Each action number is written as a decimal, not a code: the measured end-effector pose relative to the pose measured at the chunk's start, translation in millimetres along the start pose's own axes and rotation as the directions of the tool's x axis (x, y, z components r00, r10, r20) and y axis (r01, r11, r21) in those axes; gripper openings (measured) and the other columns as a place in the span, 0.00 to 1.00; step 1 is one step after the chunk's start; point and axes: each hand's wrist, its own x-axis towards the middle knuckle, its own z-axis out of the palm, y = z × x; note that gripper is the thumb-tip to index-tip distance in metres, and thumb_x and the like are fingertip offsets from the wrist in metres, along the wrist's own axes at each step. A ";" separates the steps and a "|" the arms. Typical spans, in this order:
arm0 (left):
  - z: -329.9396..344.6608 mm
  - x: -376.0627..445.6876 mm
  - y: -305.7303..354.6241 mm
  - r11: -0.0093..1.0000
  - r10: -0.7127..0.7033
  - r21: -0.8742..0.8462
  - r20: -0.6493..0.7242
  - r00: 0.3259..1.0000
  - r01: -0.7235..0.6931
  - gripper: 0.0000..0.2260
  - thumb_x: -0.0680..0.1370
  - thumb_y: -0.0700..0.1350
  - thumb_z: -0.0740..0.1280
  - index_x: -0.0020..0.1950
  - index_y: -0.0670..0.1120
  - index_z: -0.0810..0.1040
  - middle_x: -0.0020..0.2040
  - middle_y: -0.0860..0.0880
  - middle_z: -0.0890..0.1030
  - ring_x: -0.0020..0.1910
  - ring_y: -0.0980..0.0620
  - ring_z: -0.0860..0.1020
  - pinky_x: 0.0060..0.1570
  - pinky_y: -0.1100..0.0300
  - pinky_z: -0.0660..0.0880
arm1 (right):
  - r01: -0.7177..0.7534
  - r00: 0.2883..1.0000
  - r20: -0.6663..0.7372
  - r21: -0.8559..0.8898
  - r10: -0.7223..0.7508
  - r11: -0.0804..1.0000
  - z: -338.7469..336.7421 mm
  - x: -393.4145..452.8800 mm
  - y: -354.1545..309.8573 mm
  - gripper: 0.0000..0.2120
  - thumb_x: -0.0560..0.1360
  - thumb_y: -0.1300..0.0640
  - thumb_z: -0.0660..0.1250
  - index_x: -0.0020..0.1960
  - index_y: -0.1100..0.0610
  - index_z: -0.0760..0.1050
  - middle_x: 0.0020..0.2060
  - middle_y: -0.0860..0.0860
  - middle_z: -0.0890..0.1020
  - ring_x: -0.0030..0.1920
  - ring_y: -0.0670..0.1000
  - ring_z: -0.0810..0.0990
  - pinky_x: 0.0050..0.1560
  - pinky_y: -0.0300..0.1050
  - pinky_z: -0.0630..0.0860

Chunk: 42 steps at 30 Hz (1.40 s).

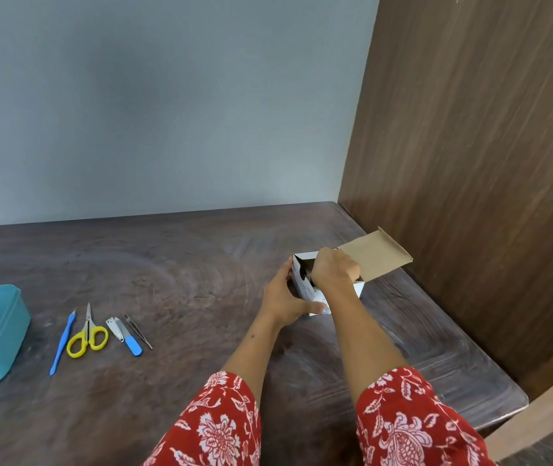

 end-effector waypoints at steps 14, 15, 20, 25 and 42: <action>-0.7 1.7 -1.8 1.000 0.006 0.021 0.002 1.000 -0.006 0.52 0.53 0.44 0.82 0.73 0.51 0.61 0.67 0.54 0.73 0.65 0.56 0.71 0.59 0.63 0.70 | -0.041 0.999 -0.005 0.081 0.041 0.996 -5.7 -0.1 5.3 0.13 0.74 0.63 0.66 0.58 0.59 0.75 0.53 0.55 0.80 0.52 0.55 0.79 0.40 0.44 0.69; -0.6 2.1 -2.2 1.000 0.009 0.020 -0.002 1.000 -0.009 0.52 0.53 0.44 0.82 0.73 0.51 0.61 0.66 0.55 0.73 0.64 0.57 0.71 0.58 0.64 0.70 | -0.046 0.999 0.001 0.104 0.046 0.994 -8.1 0.6 6.4 0.14 0.74 0.63 0.66 0.59 0.59 0.75 0.55 0.56 0.80 0.54 0.56 0.79 0.42 0.45 0.70; 0.6 4.2 -4.4 1.000 0.019 0.023 -0.016 1.000 -0.018 0.52 0.52 0.44 0.83 0.72 0.51 0.63 0.61 0.58 0.74 0.59 0.61 0.72 0.47 0.78 0.67 | -0.086 0.996 0.000 0.275 0.089 0.957 -19.4 3.0 14.7 0.15 0.72 0.64 0.67 0.59 0.61 0.74 0.57 0.58 0.78 0.57 0.59 0.77 0.46 0.47 0.70; -0.2 6.3 -7.1 0.999 0.021 0.028 -0.012 1.000 -0.021 0.52 0.52 0.45 0.83 0.72 0.52 0.63 0.63 0.58 0.74 0.60 0.60 0.72 0.50 0.75 0.67 | -0.187 0.974 0.224 0.695 0.039 0.694 -26.7 12.7 26.7 0.06 0.73 0.69 0.63 0.40 0.61 0.75 0.43 0.60 0.79 0.40 0.56 0.80 0.43 0.47 0.79; -1.1 4.8 -3.1 0.999 0.017 0.033 -0.009 1.000 -0.017 0.49 0.53 0.44 0.82 0.70 0.53 0.64 0.59 0.58 0.74 0.57 0.59 0.73 0.38 0.79 0.69 | -0.152 0.987 0.104 0.830 0.119 0.537 -25.9 2.6 37.0 0.06 0.69 0.65 0.69 0.34 0.61 0.77 0.26 0.53 0.80 0.24 0.44 0.78 0.28 0.35 0.75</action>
